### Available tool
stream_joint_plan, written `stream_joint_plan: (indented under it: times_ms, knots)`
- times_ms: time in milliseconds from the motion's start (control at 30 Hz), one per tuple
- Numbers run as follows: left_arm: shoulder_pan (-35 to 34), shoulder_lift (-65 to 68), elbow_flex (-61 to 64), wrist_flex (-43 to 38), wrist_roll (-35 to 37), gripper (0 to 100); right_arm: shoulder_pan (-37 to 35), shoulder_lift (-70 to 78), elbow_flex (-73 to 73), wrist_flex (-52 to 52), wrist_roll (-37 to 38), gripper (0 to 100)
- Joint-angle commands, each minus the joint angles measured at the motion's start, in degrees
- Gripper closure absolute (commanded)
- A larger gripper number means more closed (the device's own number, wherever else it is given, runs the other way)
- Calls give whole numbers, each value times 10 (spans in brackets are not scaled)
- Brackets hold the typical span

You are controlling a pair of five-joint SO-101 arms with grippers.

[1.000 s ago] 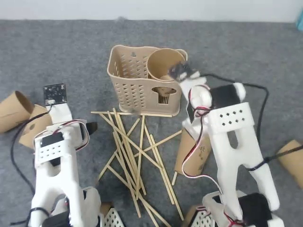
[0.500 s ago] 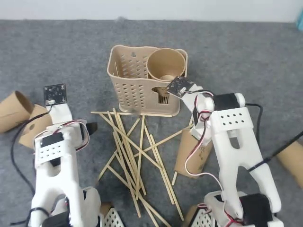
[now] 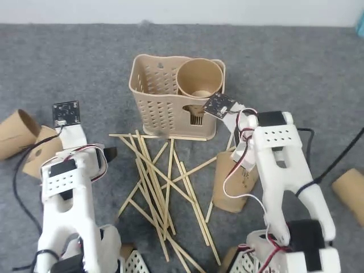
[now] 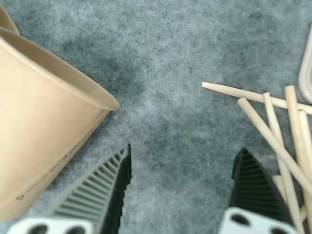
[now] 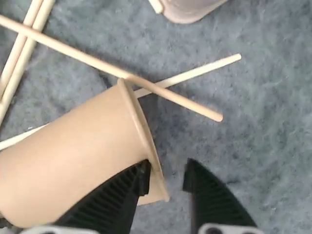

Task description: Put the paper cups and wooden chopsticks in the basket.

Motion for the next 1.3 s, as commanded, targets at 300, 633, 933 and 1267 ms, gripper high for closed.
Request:
stream_joint_plan:
  times_ms: [300,633,933,1267]
  knots:
    - [4,-13,-6,-14,-6,681,-15,29,-105,177,9,989]
    - [4,-13,-6,-14,-6,681,-24,-91,-95,261,6,989]
    - [4,-13,-5,-14,-6,681,-113,-255,22,262,-40,990]
    - [4,-15,-3,-14,-6,681,-116,-443,22,282,9,990]
